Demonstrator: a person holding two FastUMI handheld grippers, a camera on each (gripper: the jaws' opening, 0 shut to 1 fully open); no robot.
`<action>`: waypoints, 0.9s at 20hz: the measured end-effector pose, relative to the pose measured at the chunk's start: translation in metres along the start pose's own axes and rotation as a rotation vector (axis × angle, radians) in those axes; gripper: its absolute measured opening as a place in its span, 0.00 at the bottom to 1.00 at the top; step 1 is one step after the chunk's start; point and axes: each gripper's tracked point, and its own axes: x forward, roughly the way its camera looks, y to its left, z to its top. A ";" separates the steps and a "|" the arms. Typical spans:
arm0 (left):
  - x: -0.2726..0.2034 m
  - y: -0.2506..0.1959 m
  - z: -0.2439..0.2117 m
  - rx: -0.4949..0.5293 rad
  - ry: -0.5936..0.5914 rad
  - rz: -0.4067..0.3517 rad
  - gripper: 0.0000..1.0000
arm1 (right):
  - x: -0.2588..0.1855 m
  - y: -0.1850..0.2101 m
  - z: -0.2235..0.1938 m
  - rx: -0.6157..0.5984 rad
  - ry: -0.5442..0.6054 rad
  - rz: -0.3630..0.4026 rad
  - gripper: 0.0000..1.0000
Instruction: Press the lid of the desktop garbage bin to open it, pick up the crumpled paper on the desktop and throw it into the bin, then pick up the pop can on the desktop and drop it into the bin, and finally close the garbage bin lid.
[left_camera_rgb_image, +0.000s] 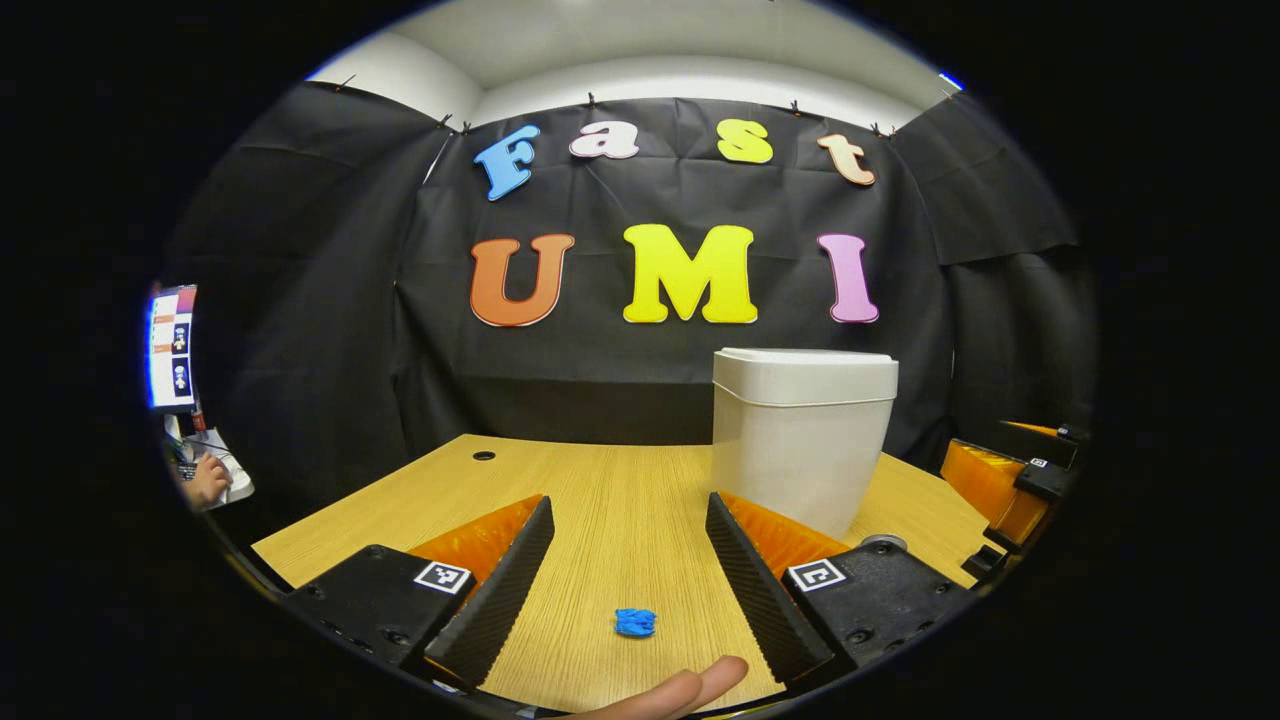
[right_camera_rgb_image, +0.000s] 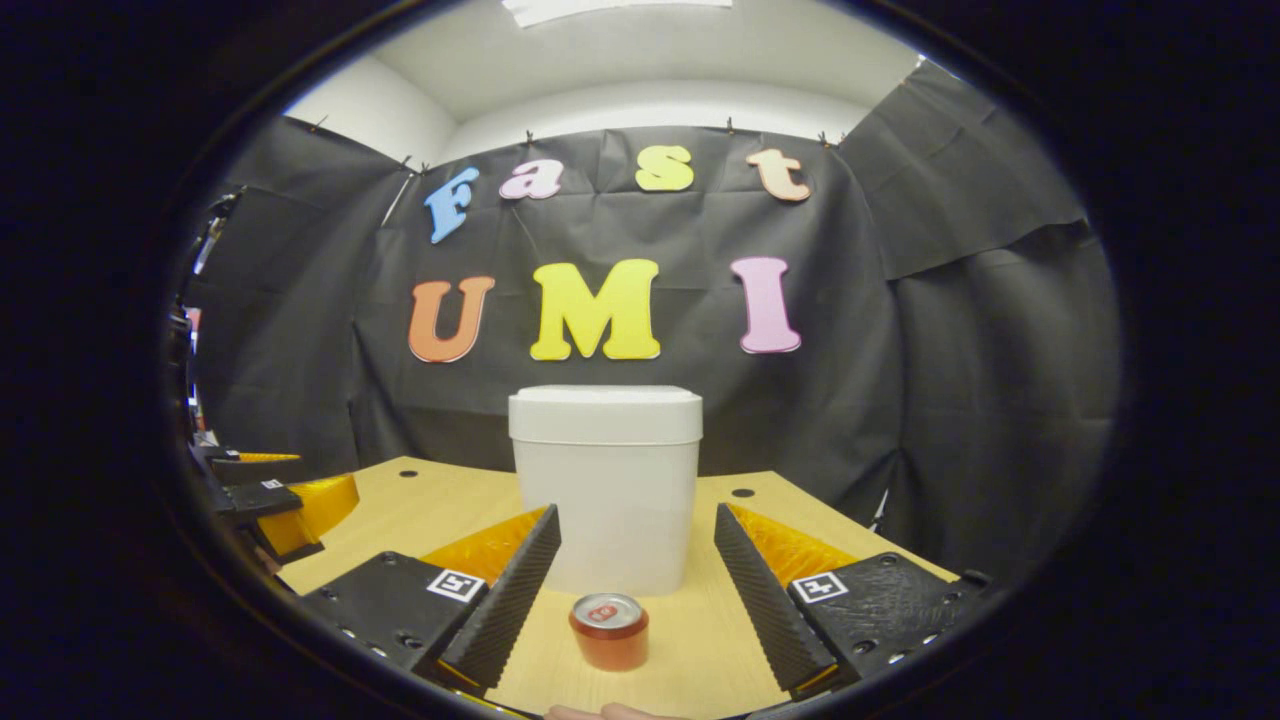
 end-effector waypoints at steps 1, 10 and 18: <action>0.000 0.000 0.001 0.000 0.000 -0.002 0.99 | 0.000 -0.001 0.000 -0.001 0.002 -0.002 0.93; 0.002 0.003 -0.002 0.002 0.003 0.013 0.99 | 0.001 -0.005 -0.007 0.008 0.020 -0.010 0.95; 0.003 0.011 -0.002 0.012 -0.003 0.044 0.99 | 0.000 0.000 0.006 -0.043 -0.021 -0.015 0.95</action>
